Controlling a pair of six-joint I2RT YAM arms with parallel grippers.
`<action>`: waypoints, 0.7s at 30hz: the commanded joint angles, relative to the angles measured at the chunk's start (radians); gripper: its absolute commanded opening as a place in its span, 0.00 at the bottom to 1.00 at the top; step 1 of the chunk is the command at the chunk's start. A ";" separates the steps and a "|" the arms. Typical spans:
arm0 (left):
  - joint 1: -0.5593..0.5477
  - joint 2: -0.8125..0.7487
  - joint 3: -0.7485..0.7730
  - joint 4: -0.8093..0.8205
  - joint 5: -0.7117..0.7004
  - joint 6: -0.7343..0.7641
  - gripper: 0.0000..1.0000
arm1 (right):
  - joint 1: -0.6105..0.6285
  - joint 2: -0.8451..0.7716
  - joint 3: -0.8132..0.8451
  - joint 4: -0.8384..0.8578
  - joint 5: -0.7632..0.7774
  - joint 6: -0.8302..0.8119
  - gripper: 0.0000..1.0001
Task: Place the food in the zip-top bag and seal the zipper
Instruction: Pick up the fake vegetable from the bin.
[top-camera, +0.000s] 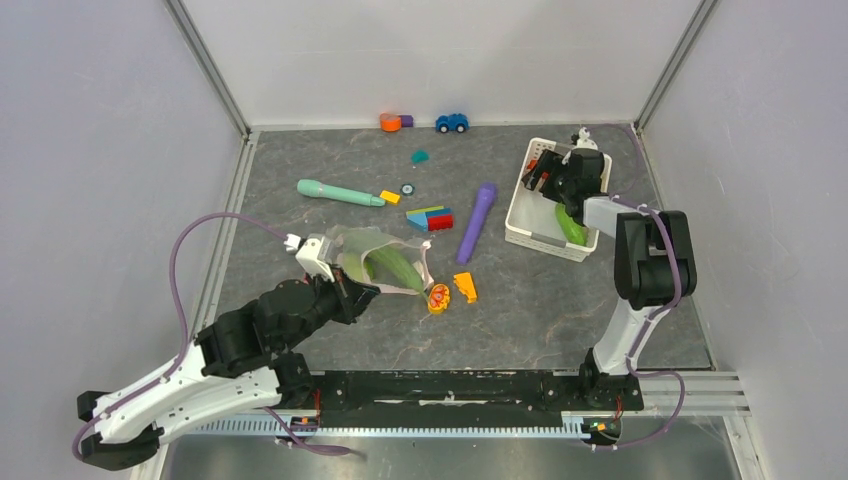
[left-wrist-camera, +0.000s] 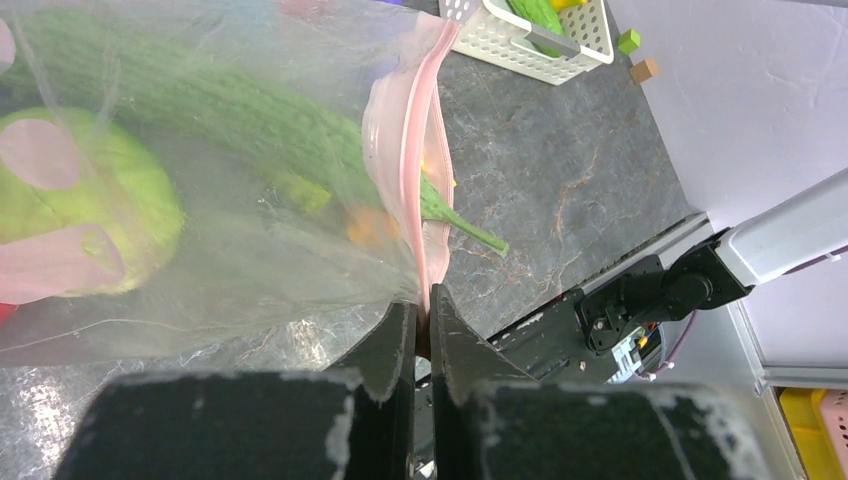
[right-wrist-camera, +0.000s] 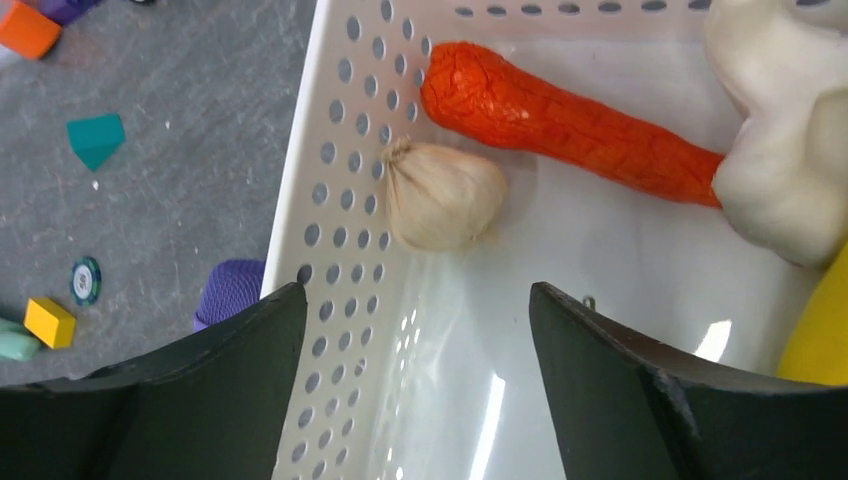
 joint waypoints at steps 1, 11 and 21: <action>-0.002 -0.017 -0.014 0.029 -0.031 -0.028 0.06 | 0.002 0.044 -0.002 0.218 0.023 0.054 0.83; -0.002 -0.009 -0.010 0.034 -0.038 -0.038 0.06 | 0.001 0.100 -0.038 0.333 0.037 0.032 0.80; -0.002 0.047 -0.010 0.060 -0.031 -0.060 0.04 | 0.001 0.174 -0.002 0.269 0.080 -0.018 0.77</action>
